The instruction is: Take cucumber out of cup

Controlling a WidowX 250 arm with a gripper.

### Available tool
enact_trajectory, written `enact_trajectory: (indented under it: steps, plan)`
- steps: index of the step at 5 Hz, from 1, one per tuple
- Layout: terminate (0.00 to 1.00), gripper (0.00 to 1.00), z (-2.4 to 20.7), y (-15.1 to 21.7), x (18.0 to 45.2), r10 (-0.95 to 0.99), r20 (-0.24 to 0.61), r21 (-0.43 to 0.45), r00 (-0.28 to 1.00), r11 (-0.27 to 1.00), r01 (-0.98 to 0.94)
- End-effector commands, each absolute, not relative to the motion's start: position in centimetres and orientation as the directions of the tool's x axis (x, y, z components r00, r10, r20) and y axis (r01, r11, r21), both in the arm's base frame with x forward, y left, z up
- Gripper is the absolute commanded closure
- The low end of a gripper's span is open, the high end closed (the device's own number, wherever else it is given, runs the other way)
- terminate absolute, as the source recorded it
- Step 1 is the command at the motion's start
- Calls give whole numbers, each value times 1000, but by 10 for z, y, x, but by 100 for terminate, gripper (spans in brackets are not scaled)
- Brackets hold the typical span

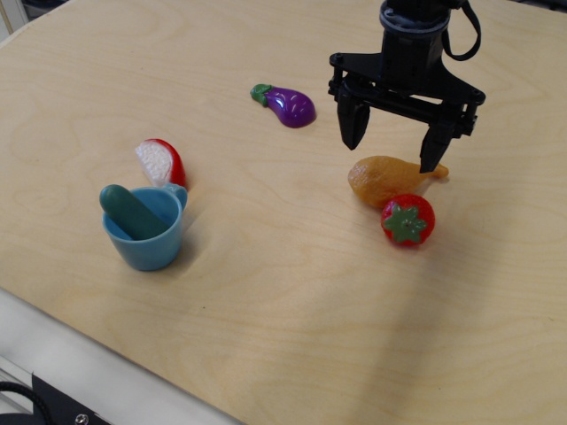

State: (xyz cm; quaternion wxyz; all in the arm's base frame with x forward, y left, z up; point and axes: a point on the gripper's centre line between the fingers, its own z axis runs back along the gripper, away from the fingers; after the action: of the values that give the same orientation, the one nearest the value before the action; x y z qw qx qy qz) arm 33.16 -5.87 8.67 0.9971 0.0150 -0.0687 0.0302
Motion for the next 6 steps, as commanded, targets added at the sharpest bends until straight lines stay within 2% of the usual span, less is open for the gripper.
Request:
enact_trajectory:
  steps: [1,2,3,4,6]
  plan:
    - [0,0,87,-59,332,58,138,26,989,998,-62]
    - [0,0,108,-30,305,268,204,45,941,958,-283]
    - [0,0,125,3,277,447,236,66,863,879,-473]
    - [0,0,125,35,250,645,226,80,730,734,-674]
    - [0,0,105,65,210,913,260,20,315,321,-947]
